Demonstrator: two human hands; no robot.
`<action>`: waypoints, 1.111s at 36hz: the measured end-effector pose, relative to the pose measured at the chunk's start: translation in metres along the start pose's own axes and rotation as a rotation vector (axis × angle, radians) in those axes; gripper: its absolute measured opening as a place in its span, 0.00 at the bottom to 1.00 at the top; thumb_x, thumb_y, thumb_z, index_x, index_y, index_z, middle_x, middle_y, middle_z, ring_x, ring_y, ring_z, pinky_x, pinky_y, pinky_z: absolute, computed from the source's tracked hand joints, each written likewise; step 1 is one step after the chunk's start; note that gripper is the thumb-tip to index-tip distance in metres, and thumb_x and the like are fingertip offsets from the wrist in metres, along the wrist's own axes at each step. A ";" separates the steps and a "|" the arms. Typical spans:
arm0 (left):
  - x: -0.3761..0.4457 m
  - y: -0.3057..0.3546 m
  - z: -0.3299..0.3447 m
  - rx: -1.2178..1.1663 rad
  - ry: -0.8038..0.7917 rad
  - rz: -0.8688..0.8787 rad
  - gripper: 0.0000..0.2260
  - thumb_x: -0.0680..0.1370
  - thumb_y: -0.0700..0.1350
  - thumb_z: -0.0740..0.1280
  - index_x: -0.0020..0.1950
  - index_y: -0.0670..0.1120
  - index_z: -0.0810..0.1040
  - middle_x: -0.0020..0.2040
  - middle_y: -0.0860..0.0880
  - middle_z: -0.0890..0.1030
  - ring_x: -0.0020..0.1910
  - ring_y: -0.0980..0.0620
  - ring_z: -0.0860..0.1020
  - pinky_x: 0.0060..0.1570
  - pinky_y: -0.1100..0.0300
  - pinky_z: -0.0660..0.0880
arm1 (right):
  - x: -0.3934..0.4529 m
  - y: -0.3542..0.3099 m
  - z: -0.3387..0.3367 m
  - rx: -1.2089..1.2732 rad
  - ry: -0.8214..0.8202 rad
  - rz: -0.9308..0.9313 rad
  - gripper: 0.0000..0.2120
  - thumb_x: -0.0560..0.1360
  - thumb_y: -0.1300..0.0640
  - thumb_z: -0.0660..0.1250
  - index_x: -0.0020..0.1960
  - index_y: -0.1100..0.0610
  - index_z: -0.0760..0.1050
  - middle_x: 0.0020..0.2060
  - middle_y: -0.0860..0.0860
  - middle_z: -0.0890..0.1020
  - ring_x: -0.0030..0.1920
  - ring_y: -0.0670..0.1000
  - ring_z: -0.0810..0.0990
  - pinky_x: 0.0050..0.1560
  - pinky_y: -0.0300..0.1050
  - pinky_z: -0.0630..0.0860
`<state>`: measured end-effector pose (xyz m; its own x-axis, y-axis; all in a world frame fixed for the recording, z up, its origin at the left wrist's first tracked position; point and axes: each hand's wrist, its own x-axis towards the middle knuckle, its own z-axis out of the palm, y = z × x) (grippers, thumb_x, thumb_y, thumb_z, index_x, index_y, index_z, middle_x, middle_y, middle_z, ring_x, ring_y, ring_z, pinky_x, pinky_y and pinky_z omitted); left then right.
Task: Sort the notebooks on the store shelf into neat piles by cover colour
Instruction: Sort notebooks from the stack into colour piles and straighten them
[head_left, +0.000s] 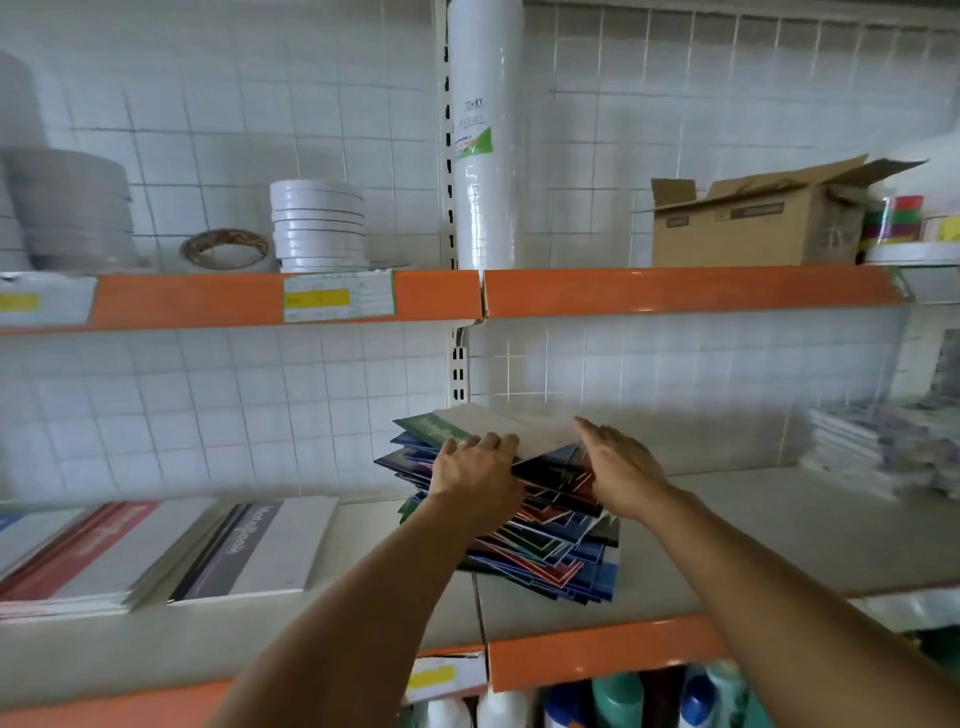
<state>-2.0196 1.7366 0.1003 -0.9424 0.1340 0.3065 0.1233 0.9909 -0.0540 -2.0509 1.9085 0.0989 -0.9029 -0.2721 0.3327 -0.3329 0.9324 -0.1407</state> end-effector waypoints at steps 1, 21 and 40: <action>-0.002 0.000 -0.001 0.018 0.008 -0.008 0.23 0.78 0.48 0.61 0.73 0.49 0.60 0.67 0.48 0.71 0.66 0.46 0.70 0.69 0.47 0.62 | 0.001 -0.001 0.000 0.000 -0.022 -0.004 0.41 0.74 0.71 0.62 0.79 0.53 0.45 0.75 0.54 0.61 0.73 0.54 0.62 0.72 0.48 0.60; -0.016 -0.004 -0.013 0.141 0.029 -0.187 0.19 0.78 0.40 0.65 0.68 0.45 0.66 0.63 0.45 0.70 0.60 0.46 0.74 0.54 0.52 0.78 | -0.004 0.011 0.000 -0.242 0.146 -0.269 0.25 0.74 0.67 0.62 0.69 0.52 0.67 0.63 0.50 0.70 0.64 0.52 0.66 0.69 0.46 0.60; -0.089 -0.016 -0.017 0.115 0.118 -0.221 0.25 0.81 0.39 0.56 0.76 0.51 0.55 0.74 0.49 0.63 0.69 0.46 0.68 0.60 0.50 0.74 | -0.033 0.002 -0.007 -0.180 0.104 -0.423 0.34 0.76 0.72 0.56 0.77 0.50 0.53 0.65 0.53 0.68 0.62 0.51 0.68 0.58 0.42 0.70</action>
<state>-1.9325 1.7089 0.0905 -0.8990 -0.0785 0.4308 -0.1241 0.9891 -0.0787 -2.0200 1.9210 0.0945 -0.6633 -0.6202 0.4188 -0.6048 0.7739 0.1880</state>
